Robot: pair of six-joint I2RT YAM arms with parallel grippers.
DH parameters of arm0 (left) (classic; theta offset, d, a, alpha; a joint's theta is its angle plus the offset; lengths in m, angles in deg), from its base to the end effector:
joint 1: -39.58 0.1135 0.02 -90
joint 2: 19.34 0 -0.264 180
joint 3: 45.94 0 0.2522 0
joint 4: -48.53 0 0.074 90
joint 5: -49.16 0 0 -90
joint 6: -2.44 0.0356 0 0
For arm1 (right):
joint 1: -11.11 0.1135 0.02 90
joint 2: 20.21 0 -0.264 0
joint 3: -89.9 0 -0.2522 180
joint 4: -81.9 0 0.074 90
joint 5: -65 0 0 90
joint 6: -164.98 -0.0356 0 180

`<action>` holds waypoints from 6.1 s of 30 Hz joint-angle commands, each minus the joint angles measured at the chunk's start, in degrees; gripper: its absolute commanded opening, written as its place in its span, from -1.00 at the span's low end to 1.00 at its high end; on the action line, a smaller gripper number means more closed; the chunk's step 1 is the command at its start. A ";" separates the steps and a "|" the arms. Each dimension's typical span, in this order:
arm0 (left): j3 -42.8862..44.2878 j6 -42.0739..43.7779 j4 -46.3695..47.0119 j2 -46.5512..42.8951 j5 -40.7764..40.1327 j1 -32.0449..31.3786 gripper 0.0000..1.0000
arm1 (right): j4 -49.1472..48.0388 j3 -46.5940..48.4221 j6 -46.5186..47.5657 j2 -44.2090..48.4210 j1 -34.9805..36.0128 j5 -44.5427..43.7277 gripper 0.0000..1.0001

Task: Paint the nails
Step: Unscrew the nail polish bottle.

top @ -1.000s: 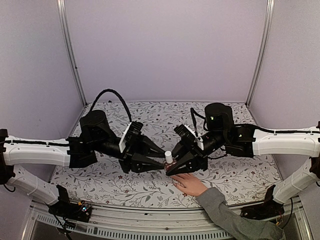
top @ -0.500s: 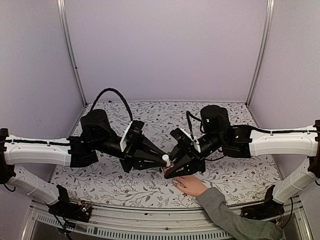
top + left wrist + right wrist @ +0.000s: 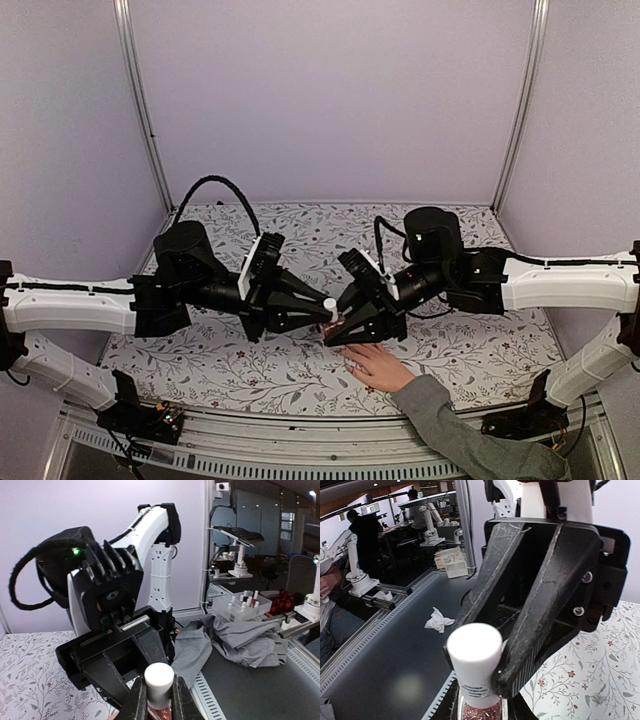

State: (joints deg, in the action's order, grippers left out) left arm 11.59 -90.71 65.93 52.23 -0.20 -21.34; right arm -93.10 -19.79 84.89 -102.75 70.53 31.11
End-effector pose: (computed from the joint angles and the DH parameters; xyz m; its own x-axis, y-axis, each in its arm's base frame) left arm 0.1168 -0.2578 0.3087 -0.0254 -0.0402 -0.9989 0.9793 -0.2019 -0.0167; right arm 0.1383 0.2921 0.2940 0.0036 -0.1826 -0.9832 -0.8962 -0.4368 0.0778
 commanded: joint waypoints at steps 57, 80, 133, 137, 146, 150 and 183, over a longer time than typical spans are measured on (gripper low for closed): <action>-0.38 -13.06 -15.22 -10.57 -56.51 -0.77 0.42 | -10.71 -2.39 -3.91 -2.60 -2.46 -47.17 -1.00; 18.08 -6.82 -58.76 -4.25 -21.94 0.96 0.61 | 13.76 -2.65 3.53 2.94 2.77 -35.68 -1.00; 17.14 -8.61 -50.62 3.58 -13.45 0.23 -0.66 | 20.38 3.21 5.73 0.44 7.12 -36.20 -1.00; 16.97 -8.11 -50.72 3.64 -12.53 -0.14 -0.71 | 20.10 3.21 5.58 0.54 7.12 -36.30 -1.00; 17.49 -7.99 -51.50 4.54 -12.76 -0.82 -0.53 | 20.01 3.38 5.56 0.58 7.12 -36.49 -1.00; 17.67 -7.79 -51.55 4.78 -12.80 -0.80 -0.55 | 20.07 3.34 5.63 0.46 7.12 -36.52 -1.00; 17.05 -7.35 -53.70 -0.99 -18.45 -0.78 -1.00 | 19.76 2.07 3.97 0.51 7.03 -39.59 -1.00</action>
State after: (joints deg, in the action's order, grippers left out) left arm 28.84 -98.67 12.62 52.27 -17.79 -21.65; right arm -72.31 -18.52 89.35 -102.03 77.44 -7.57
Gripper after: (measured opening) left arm 0.131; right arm 0.209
